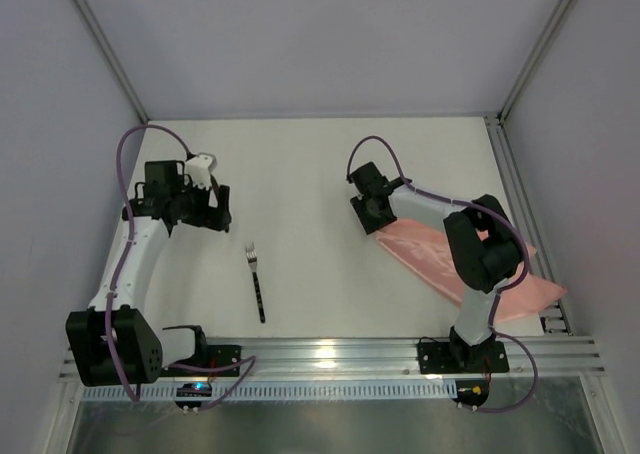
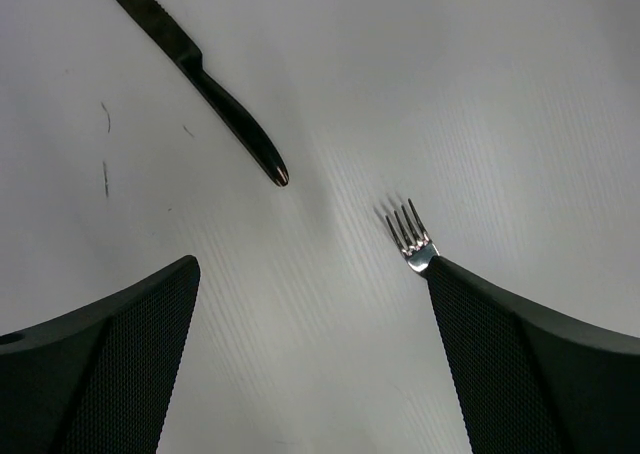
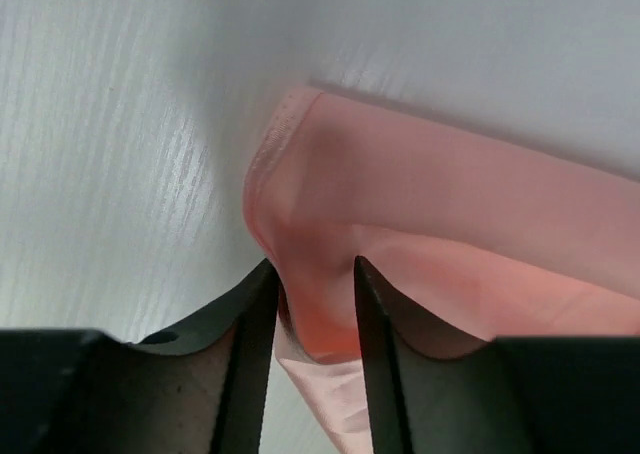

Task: Fold the napkin into a case and place the utensils inside
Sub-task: Pick up the crumpled napkin from the corner of the board, then move the crumpled napkin to the center of the board.

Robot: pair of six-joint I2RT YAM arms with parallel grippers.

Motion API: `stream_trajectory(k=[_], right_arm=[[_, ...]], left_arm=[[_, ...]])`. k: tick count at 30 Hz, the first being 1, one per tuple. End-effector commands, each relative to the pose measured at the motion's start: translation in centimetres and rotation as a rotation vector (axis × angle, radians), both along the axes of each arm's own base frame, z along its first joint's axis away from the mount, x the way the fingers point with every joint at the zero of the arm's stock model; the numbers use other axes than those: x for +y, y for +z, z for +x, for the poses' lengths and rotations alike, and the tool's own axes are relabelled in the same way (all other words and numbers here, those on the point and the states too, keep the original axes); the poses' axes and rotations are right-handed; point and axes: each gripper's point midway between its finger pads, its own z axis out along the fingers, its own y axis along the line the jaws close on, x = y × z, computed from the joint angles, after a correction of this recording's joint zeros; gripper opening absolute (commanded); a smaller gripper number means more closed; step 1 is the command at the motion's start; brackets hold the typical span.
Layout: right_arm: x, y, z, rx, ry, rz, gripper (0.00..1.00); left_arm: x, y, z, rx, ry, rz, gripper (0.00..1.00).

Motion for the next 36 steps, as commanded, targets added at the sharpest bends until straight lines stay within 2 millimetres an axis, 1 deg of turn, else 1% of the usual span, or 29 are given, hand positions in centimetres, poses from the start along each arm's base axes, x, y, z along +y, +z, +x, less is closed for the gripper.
stream_trajectory(k=[1, 3, 4, 6, 8, 9, 10, 11, 12, 13, 14, 15, 16, 18, 19, 20, 21, 23, 24, 25, 26, 27, 28, 29, 31, 32, 34, 35, 36], right_arm=[[0.3, -0.1, -0.5, 0.047, 0.033, -0.01, 0.37], [0.9, 0.7, -0.6, 0.043, 0.049, 0.014, 0.18], [1.4, 1.6, -0.6, 0.032, 0.059, 0.026, 0.04], [2.3, 4.4, -0.2, -0.017, 0.075, 0.065, 0.04], [4.4, 8.7, 0.6, -0.085, 0.112, 0.141, 0.04], [5.7, 13.5, 1.6, -0.175, 0.131, 0.218, 0.04], [6.8, 16.4, 1.9, -0.223, 0.154, 0.272, 0.04], [8.8, 19.2, 1.3, -0.243, 0.217, 0.366, 0.04], [9.7, 23.3, 1.4, -0.32, 0.253, 0.446, 0.04], [10.9, 28.6, 1.6, -0.416, 0.298, 0.538, 0.04], [11.7, 32.4, 0.8, -0.472, 0.349, 0.619, 0.04], [12.0, 35.7, 0.8, -0.546, 0.367, 0.674, 0.04], [11.9, 40.2, 0.5, -0.638, 0.368, 0.733, 0.04], [10.7, 45.7, 0.4, -0.782, 0.33, 0.787, 0.04], [9.8, 47.4, 0.0, -0.829, 0.295, 0.805, 0.04], [9.1, 48.3, 0.1, -0.863, 0.262, 0.808, 0.04], [7.5, 49.2, 0.2, -0.911, 0.199, 0.799, 0.04], [5.9, 48.8, 0.6, -0.927, 0.105, 0.785, 0.04], [4.9, 47.5, 0.6, -0.919, 0.062, 0.767, 0.04], [5.0, 44.8, 1.0, -0.871, 0.024, 0.766, 0.04], [4.6, 43.5, 1.0, -0.851, 0.002, 0.767, 0.04], [3.8, 43.2, 0.5, -0.85, -0.018, 0.788, 0.04], [3.8, 41.6, 0.5, -0.808, -0.058, 0.82, 0.04], [3.9, 37.4, 1.0, -0.743, -0.086, 0.807, 0.04], [3.2, 33.8, 1.0, -0.635, -0.151, 0.89, 0.04], [2.9, 28.9, 1.1, -0.549, -0.19, 0.894, 0.04], [1.5, 24.2, 1.4, -0.431, -0.26, 0.952, 0.04], [0.9, 20.0, 1.0, -0.36, -0.329, 0.964, 0.04], [0.1, 18.0, 1.0, -0.332, -0.364, 0.957, 0.04]], left_arm=[[0.1, 2.2, -0.9, -0.034, -0.031, 0.022, 0.98], [0.1, 2.7, -1.3, -0.034, -0.041, 0.022, 0.98], [0.0, 3.1, -1.3, -0.043, -0.045, 0.024, 0.98], [-0.2, 3.3, -1.8, -0.029, -0.053, 0.016, 0.98], [-0.4, 4.1, -1.9, -0.034, -0.066, 0.008, 0.98], [-0.6, 4.3, -2.1, -0.026, -0.071, -0.001, 0.98], [-0.7, 4.5, -2.2, -0.026, -0.073, -0.008, 0.98], [-0.8, 5.2, -2.1, -0.037, -0.073, -0.014, 0.98], [-1.0, 5.5, -2.3, -0.037, -0.081, -0.027, 0.98], [-1.1, 5.9, -2.3, -0.042, -0.081, -0.031, 0.98], [-1.3, 6.8, -2.3, -0.057, -0.084, -0.039, 0.98], [-1.4, 7.2, -2.3, -0.066, -0.086, -0.042, 0.98], [-1.4, 7.7, -2.4, -0.076, -0.087, -0.043, 0.98], [-1.5, 9.0, -2.4, -0.109, -0.096, -0.044, 0.98], [-1.6, 9.4, -2.5, -0.112, -0.098, -0.049, 0.98], [-1.7, 9.8, -2.5, -0.122, -0.102, -0.049, 0.98], [-1.7, 10.5, -2.5, -0.139, -0.105, -0.048, 0.99], [-1.8, 11.3, -2.5, -0.16, -0.11, -0.051, 0.99], [-2.0, 11.8, -2.4, -0.178, -0.121, -0.052, 0.99], [-2.0, 12.1, -2.3, -0.187, -0.126, -0.055, 0.99], [-2.2, 12.3, -2.3, -0.196, -0.136, -0.058, 0.99], [-2.3, 12.4, -2.1, -0.2, -0.144, -0.061, 0.99], [-2.6, 12.5, -2.0, -0.208, -0.159, -0.073, 0.99], [-2.6, 12.3, -1.8, -0.207, -0.163, -0.074, 0.99], [-2.8, 11.2, -1.2, -0.188, -0.168, -0.079, 0.98], [-2.9, 10.8, -1.1, -0.179, -0.168, -0.079, 0.97], [-2.8, 8.6, -0.8, -0.132, -0.169, -0.053, 0.96], [-2.8, 7.7, -0.7, -0.108, -0.167, -0.04, 0.94], [-2.5, 6.6, -0.7, -0.083, -0.162, -0.017, 0.93]])
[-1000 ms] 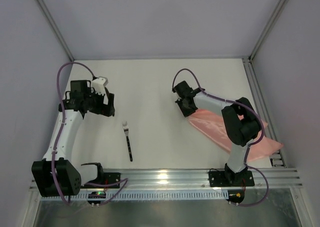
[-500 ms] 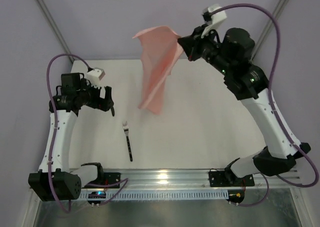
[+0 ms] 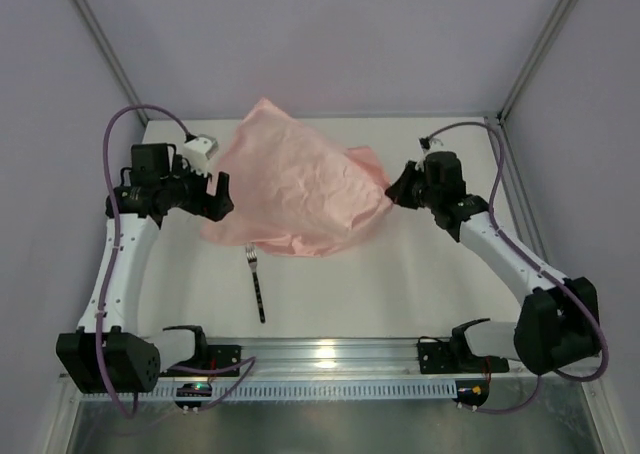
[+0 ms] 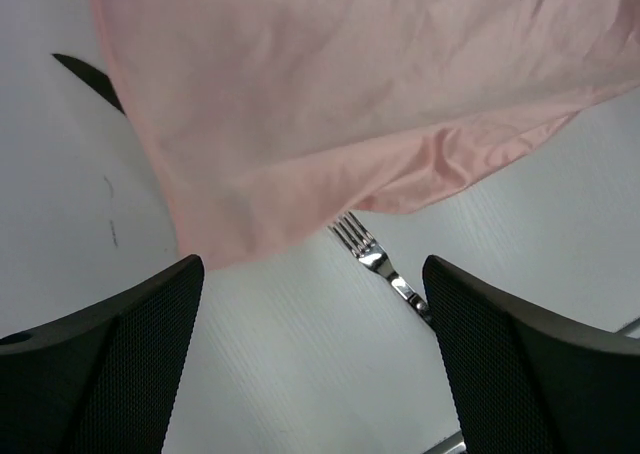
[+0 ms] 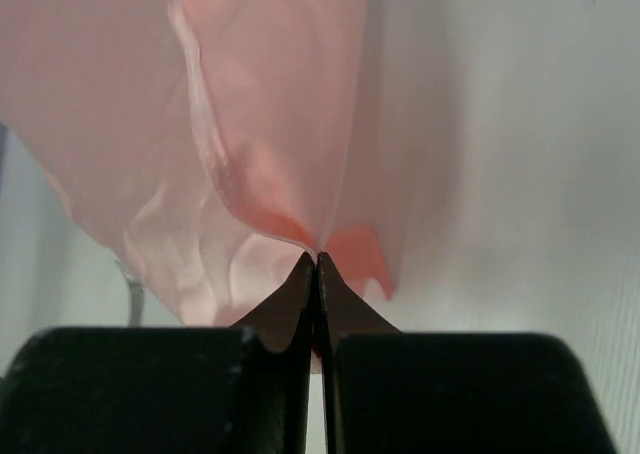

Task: Fold the napkin into a case and place the utensils inside
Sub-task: Move the crumpled napkin to the center of the board, then flatten out the crumpled napkin at the center of the board.

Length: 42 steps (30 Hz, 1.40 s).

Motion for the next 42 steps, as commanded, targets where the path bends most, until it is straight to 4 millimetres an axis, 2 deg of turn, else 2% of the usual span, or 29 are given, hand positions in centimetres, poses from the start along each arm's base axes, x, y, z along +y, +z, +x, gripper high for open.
stream_trajectory(k=[1, 2, 3, 4, 6, 7, 10, 14, 15, 19, 21, 24, 25, 27, 28, 31, 32, 34, 35, 36, 39, 40, 42], right_arm=[[-2.1, -6.1, -0.1, 0.159, -0.079, 0.178, 0.04], [-3.2, -8.8, -0.5, 0.217, -0.114, 0.168, 0.04], [-4.1, -9.8, -0.3, 0.239, -0.14, 0.167, 0.04], [-5.7, -10.7, 0.2, 0.259, -0.174, 0.18, 0.04], [-6.9, -11.8, 0.9, 0.289, -0.202, 0.177, 0.04], [-7.8, -11.4, 1.5, 0.281, -0.228, 0.161, 0.04], [-8.9, -11.2, 2.1, 0.28, -0.253, 0.107, 0.04], [-11.1, -8.1, 3.6, 0.202, -0.327, 0.121, 0.04], [-12.8, -7.6, 4.1, 0.186, -0.376, 0.124, 0.04], [-14.9, -5.1, 6.1, 0.148, -0.432, 0.139, 0.04], [-16.0, -4.9, 7.1, 0.148, -0.47, 0.138, 0.04], [-16.4, -4.2, 8.4, 0.139, -0.481, 0.149, 0.04], [-16.3, -3.8, 8.8, 0.14, -0.47, 0.15, 0.04], [-15.8, -5.1, 9.1, 0.185, -0.446, 0.151, 0.04], [-15.8, -5.4, 9.2, 0.189, -0.444, 0.15, 0.04], [-16.0, -6.9, 8.6, 0.212, -0.453, 0.136, 0.04], [-16.0, -7.1, 8.5, 0.213, -0.452, 0.135, 0.04], [-15.9, -7.4, 8.4, 0.217, -0.446, 0.131, 0.04], [-15.8, -7.6, 8.3, 0.221, -0.44, 0.129, 0.04], [-15.8, -7.8, 8.3, 0.227, -0.436, 0.124, 0.04], [-15.7, -8.1, 8.0, 0.234, -0.426, 0.116, 0.04], [-15.7, -8.2, 7.9, 0.234, -0.422, 0.111, 0.04], [-15.7, -8.3, 7.7, 0.234, -0.418, 0.106, 0.04]], left_arm=[[-1.2, -4.7, 0.0, 0.086, -0.077, 0.08, 0.92], [-0.6, -6.0, 0.2, 0.104, -0.059, 0.15, 0.9], [-0.5, -7.2, 0.2, 0.126, -0.07, 0.19, 0.89], [-0.8, -9.4, -0.2, 0.17, -0.102, 0.247, 0.85], [0.1, -10.8, 0.5, 0.189, -0.069, 0.307, 0.82], [0.4, -11.7, 0.6, 0.215, -0.054, 0.319, 0.81], [0.7, -11.8, 1.5, 0.2, -0.02, 0.328, 0.8], [-0.3, -11.1, 1.9, 0.173, -0.045, 0.282, 0.79], [-0.8, -10.7, 2.0, 0.165, -0.064, 0.262, 0.79], [-2.3, -10.0, 1.6, 0.179, -0.122, 0.215, 0.79], [-3.9, -9.9, 0.9, 0.185, -0.188, 0.214, 0.79], [-5.8, -10.3, 0.1, 0.163, -0.276, 0.268, 0.79], [-7.4, -10.8, -0.7, 0.161, -0.336, 0.293, 0.81], [-8.9, -12.3, -1.3, 0.156, -0.389, 0.346, 0.84], [-8.9, -12.5, -0.8, 0.148, -0.381, 0.357, 0.85], [-10.8, -14.9, -1.3, 0.142, -0.454, 0.444, 0.87], [-11.9, -15.8, -2.2, 0.138, -0.503, 0.483, 0.87], [-12.2, -16.4, -1.2, 0.073, -0.492, 0.572, 0.88], [-13.0, -17.0, -1.2, 0.047, -0.514, 0.6, 0.88], [-13.1, -17.0, -0.1, 0.001, -0.484, 0.625, 0.88], [-13.3, -18.1, 1.4, -0.023, -0.45, 0.661, 0.88], [-14.0, -18.2, 1.8, -0.04, -0.459, 0.64, 0.88], [-14.9, -19.4, 0.9, -0.004, -0.538, 0.61, 0.88]])
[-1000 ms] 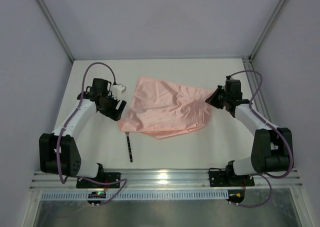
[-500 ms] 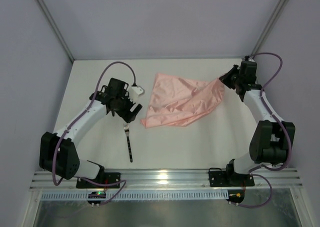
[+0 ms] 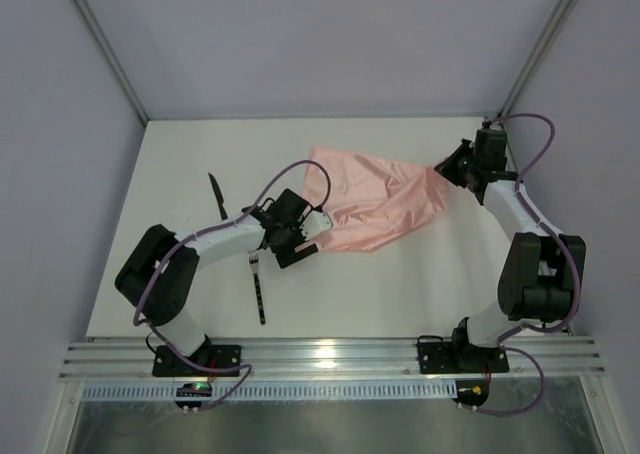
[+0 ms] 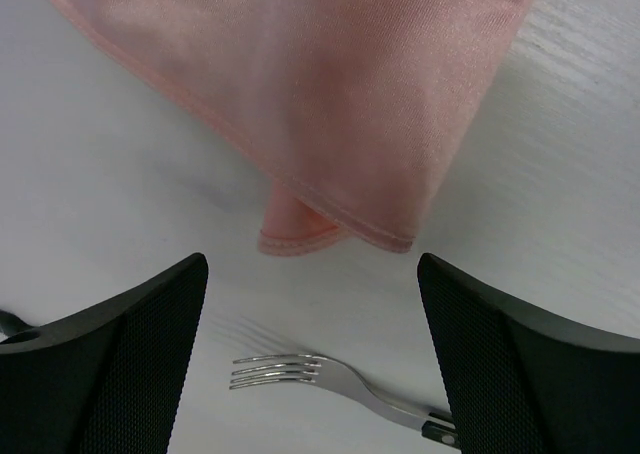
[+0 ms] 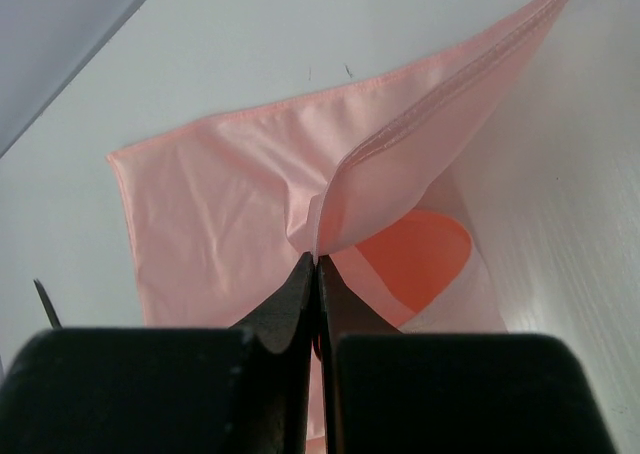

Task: Fold the napkin into a case and place the utensils inside
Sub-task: Flatten out the crumpled napkin at the center of the board.

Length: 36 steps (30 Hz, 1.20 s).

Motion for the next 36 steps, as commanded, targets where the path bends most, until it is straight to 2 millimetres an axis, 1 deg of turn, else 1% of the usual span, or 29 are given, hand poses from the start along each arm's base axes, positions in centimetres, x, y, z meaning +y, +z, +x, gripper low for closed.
stream_trajectory(k=[1, 4, 6, 7, 9, 10, 11, 12, 14, 15, 16, 17, 18, 19, 20, 21, 22, 23, 24, 25, 26, 27, 28, 30, 31, 32, 34, 35, 36], right_arm=[[0.1, 0.8, -0.2, -0.032, 0.022, -0.014, 0.04], [0.1, 0.7, -0.5, -0.03, 0.027, -0.024, 0.04], [-0.1, 1.1, -0.7, -0.037, 0.026, -0.036, 0.04], [-0.2, 1.0, -0.8, -0.032, 0.022, -0.044, 0.04], [-0.3, 1.5, -1.1, -0.041, 0.025, -0.055, 0.04], [-0.2, 1.5, -1.4, -0.034, 0.028, -0.056, 0.04], [-0.2, 2.3, -1.6, -0.051, 0.033, -0.062, 0.04], [-0.1, 2.6, -2.0, -0.054, 0.043, -0.071, 0.04], [0.1, 3.7, -2.8, -0.067, 0.06, -0.075, 0.04], [0.3, 5.6, -3.5, -0.11, 0.068, -0.087, 0.04], [0.4, 6.3, -4.3, -0.12, 0.074, -0.093, 0.04], [0.7, 7.3, -5.0, -0.143, 0.082, -0.103, 0.04], [1.0, 10.1, -6.2, -0.214, 0.087, -0.12, 0.04], [1.1, 11.1, -7.4, -0.228, 0.098, -0.138, 0.04], [1.5, 12.5, -8.3, -0.259, 0.106, -0.147, 0.04], [1.7, 14.6, -10.4, -0.304, 0.11, -0.159, 0.04], [1.9, 16.8, -11.5, -0.352, 0.117, -0.172, 0.04], [2.1, 18.3, -12.6, -0.387, 0.124, -0.179, 0.04], [2.5, 19.1, -14.1, -0.395, 0.14, -0.175, 0.04], [2.7, 22.3, -16.4, -0.486, 0.144, -0.187, 0.04], [2.9, 23.6, -17.7, -0.518, 0.148, -0.19, 0.04], [3.1, 24.9, -19.4, -0.542, 0.157, -0.186, 0.04], [3.3, 26.3, -21.5, -0.594, 0.16, -0.189, 0.04], [4.0, 27.9, -24.3, -0.633, 0.186, -0.177, 0.04], [4.3, 28.2, -25.2, -0.643, 0.198, -0.171, 0.04], [4.6, 28.7, -26.7, -0.668, 0.211, -0.163, 0.04], [5.7, 28.1, -28.3, -0.651, 0.257, -0.113, 0.04], [6.2, 27.6, -28.7, -0.639, 0.28, -0.086, 0.04], [6.8, 25.9, -28.2, -0.593, 0.304, -0.045, 0.04]], left_arm=[[-2.0, 0.3, 1.6, -0.04, -0.057, -0.062, 0.88], [-2.2, -0.9, 1.1, 0.015, -0.056, -0.053, 0.88], [-2.9, -1.6, 0.6, 0.07, -0.056, -0.075, 0.85], [-3.1, -2.3, 0.3, 0.106, -0.046, -0.079, 0.74], [-3.8, -2.3, -0.1, 0.155, -0.046, -0.095, 0.55], [-3.7, -2.7, -0.4, 0.177, -0.042, -0.085, 0.32], [-3.7, -2.6, -0.1, 0.176, -0.038, -0.079, 0.17], [-3.2, -2.7, -0.1, 0.172, -0.026, -0.051, 0.02], [-2.8, -2.0, 0.3, 0.15, -0.014, -0.051, 0.0], [-2.4, -1.5, 0.4, 0.141, -0.005, -0.05, 0.0], [-2.0, -0.8, 0.8, 0.126, 0.014, -0.066, 0.0], [-1.8, 1.4, 1.2, 0.086, 0.037, -0.105, 0.0], [-1.3, 2.6, 1.0, 0.085, 0.048, -0.123, 0.0], [-0.4, 4.2, 1.5, 0.065, 0.083, -0.151, 0.0], [-0.2, 7.7, 1.5, 0.008, 0.098, -0.218, 0.0], [0.0, 10.3, 1.8, -0.028, 0.108, -0.267, 0.0], [1.0, 11.9, 1.0, -0.019, 0.123, -0.294, 0.0], [1.6, 13.9, 0.7, -0.052, 0.126, -0.32, 0.0], [2.1, 18.0, 0.0, -0.143, 0.099, -0.372, 0.0], [2.7, 19.3, -1.3, -0.153, 0.087, -0.378, 0.0], [3.1, 20.9, -2.1, -0.184, 0.074, -0.4, 0.0], [3.8, 24.4, -3.5, -0.268, 0.058, -0.456, 0.0], [4.4, 25.4, -4.8, -0.273, 0.053, -0.465, 0.0], [5.4, 28.0, -6.6, -0.305, 0.074, -0.5, 0.0], [5.9, 30.0, -7.2, -0.338, 0.084, -0.523, 0.0], [6.6, 30.5, -7.8, -0.344, 0.109, -0.519, 0.0], [7.4, 32.6, -8.9, -0.376, 0.148, -0.559, 0.0], [7.5, 33.0, -9.1, -0.377, 0.159, -0.571, 0.0], [7.6, 33.3, -9.2, -0.377, 0.171, -0.581, 0.0]])
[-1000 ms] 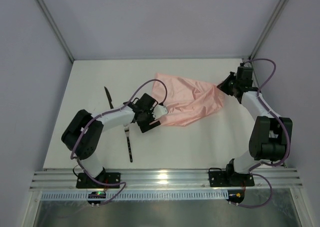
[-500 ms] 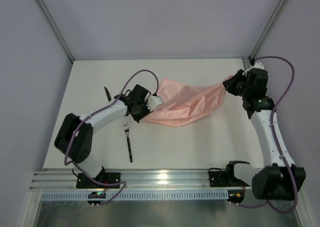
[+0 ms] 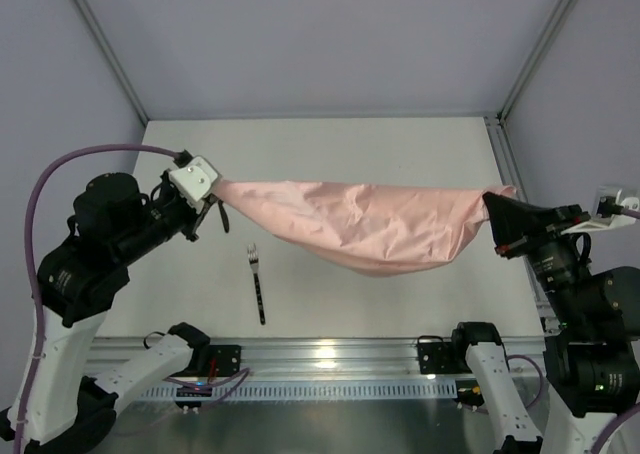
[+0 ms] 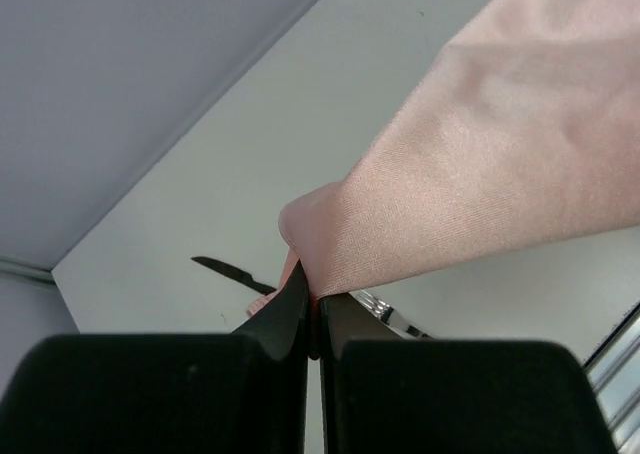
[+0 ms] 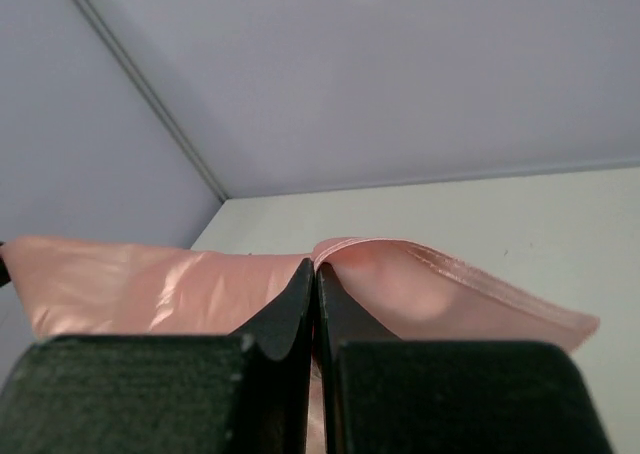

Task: Fold the napkin into a case and place the utensils inside
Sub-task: Flatten out the crumpled napkin at the center of the board.

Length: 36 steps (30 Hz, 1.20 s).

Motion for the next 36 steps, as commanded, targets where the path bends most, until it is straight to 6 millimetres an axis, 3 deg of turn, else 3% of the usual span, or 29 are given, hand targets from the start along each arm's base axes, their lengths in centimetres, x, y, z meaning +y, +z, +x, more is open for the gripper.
stream_trajectory(k=[1, 2, 4, 7, 8, 9, 10, 11, 13, 14, 15, 16, 17, 18, 19, 20, 21, 22, 23, 24, 25, 26, 28, 29, 30, 31, 33, 34, 36], right_arm=[[3.2, -6.9, 0.5, 0.267, 0.193, 0.076, 0.04], [3.8, -8.0, 0.4, 0.293, 0.229, 0.106, 0.04], [5.0, -12.2, 1.8, 0.405, 0.3, 0.206, 0.04], [4.9, -18.4, 3.8, 0.529, 0.273, 0.278, 0.04], [4.4, -19.4, 4.9, 0.525, 0.241, 0.281, 0.04], [4.1, -22.6, 5.8, 0.593, 0.204, 0.3, 0.04], [3.4, -23.3, 7.3, 0.574, 0.158, 0.305, 0.04], [3.1, -25.8, 8.2, 0.617, 0.131, 0.315, 0.04], [2.5, -29.1, 10.3, 0.701, 0.082, 0.338, 0.04], [2.3, -29.4, 11.7, 0.684, 0.071, 0.337, 0.04], [1.5, -32.7, 13.0, 0.78, 0.008, 0.333, 0.04], [1.0, -33.5, 14.3, 0.784, -0.017, 0.324, 0.04], [0.3, -34.3, 15.5, 0.801, -0.062, 0.306, 0.04], [-0.1, -37.5, 16.3, 0.905, -0.091, 0.286, 0.04], [-0.4, -37.2, 18.1, 0.9, -0.1, 0.277, 0.04], [-0.6, -37.9, 19.0, 0.929, -0.106, 0.273, 0.04], [-0.7, -40.3, 19.7, 1.01, -0.112, 0.272, 0.08], [-0.7, -40.5, 20.5, 1.026, -0.108, 0.269, 0.15], [-0.8, -39.1, 22.7, 0.992, -0.102, 0.263, 0.33], [-1.0, -38.7, 23.7, 0.987, -0.103, 0.26, 0.4], [-1.0, -39.2, 24.1, 1.012, -0.107, 0.257, 0.45], [-1.2, -37.3, 25.9, 0.965, -0.098, 0.245, 0.51], [-1.5, -36.7, 26.5, 0.983, -0.105, 0.213, 0.63], [-1.8, -34.9, 27.6, 0.943, -0.099, 0.167, 0.65], [-2.1, -34.5, 27.7, 0.941, -0.099, 0.138, 0.66], [-2.4, -33.7, 27.4, 0.946, -0.103, 0.107, 0.67], [-3.0, -33.3, 26.6, 0.942, -0.11, 0.035, 0.67], [-3.9, -34.0, 25.6, 0.971, -0.16, 0.006, 0.67], [-4.6, -33.4, 24.6, 0.951, -0.192, -0.02, 0.67]], left_arm=[[0.6, -2.8, -1.0, 0.183, 0.063, 0.008, 0.0], [0.6, -2.8, -0.6, 0.181, 0.081, -0.003, 0.0], [0.4, -3.4, 0.3, 0.203, 0.115, -0.018, 0.0], [0.0, -4.6, 3.0, 0.201, 0.179, -0.016, 0.0], [-0.6, -6.4, 4.6, 0.239, 0.195, 0.015, 0.0], [-1.0, -6.5, 6.3, 0.214, 0.218, 0.008, 0.0], [-2.2, -8.7, 8.4, 0.268, 0.225, 0.036, 0.0], [-2.7, -9.9, 10.0, 0.291, 0.237, 0.046, 0.0], [-4.2, -11.5, 13.6, 0.305, 0.248, 0.044, 0.0], [-5.5, -15.3, 16.0, 0.389, 0.251, 0.088, 0.0], [-6.8, -15.3, 18.0, 0.395, 0.217, 0.056, 0.0], [-7.4, -16.5, 19.4, 0.422, 0.212, 0.063, 0.0], [-8.3, -20.6, 21.4, 0.5, 0.217, 0.099, 0.02], [-9.2, -19.9, 23.4, 0.476, 0.208, 0.086, 0.05], [-9.7, -23.5, 25.1, 0.526, 0.222, 0.128, 0.09], [-10.1, -24.2, 26.3, 0.524, 0.227, 0.135, 0.11], [-10.5, -22.4, 28.7, 0.461, 0.249, 0.119, 0.16], [-10.8, -22.7, 29.7, 0.461, 0.256, 0.122, 0.28], [-10.9, -24.8, 30.8, 0.49, 0.266, 0.146, 0.36], [-10.7, -24.6, 31.7, 0.48, 0.276, 0.154, 0.45], [-10.8, -22.7, 32.6, 0.456, 0.278, 0.142, 0.65], [-9.8, -22.5, 33.3, 0.45, 0.311, 0.161, 0.73], [-8.5, -22.8, 33.3, 0.484, 0.313, 0.184, 0.86], [-8.2, -22.9, 32.8, 0.506, 0.291, 0.181, 0.87], [-7.5, -23.0, 32.2, 0.525, 0.288, 0.188, 0.88], [-5.7, -23.3, 30.3, 0.559, 0.296, 0.208, 0.88], [-4.8, -23.5, 27.6, 0.59, 0.259, 0.204, 0.86], [-3.6, -24.3, 23.8, 0.618, 0.207, 0.253, 0.81], [-3.7, -25.0, 19.9, 0.619, 0.093, 0.287, 0.73]])
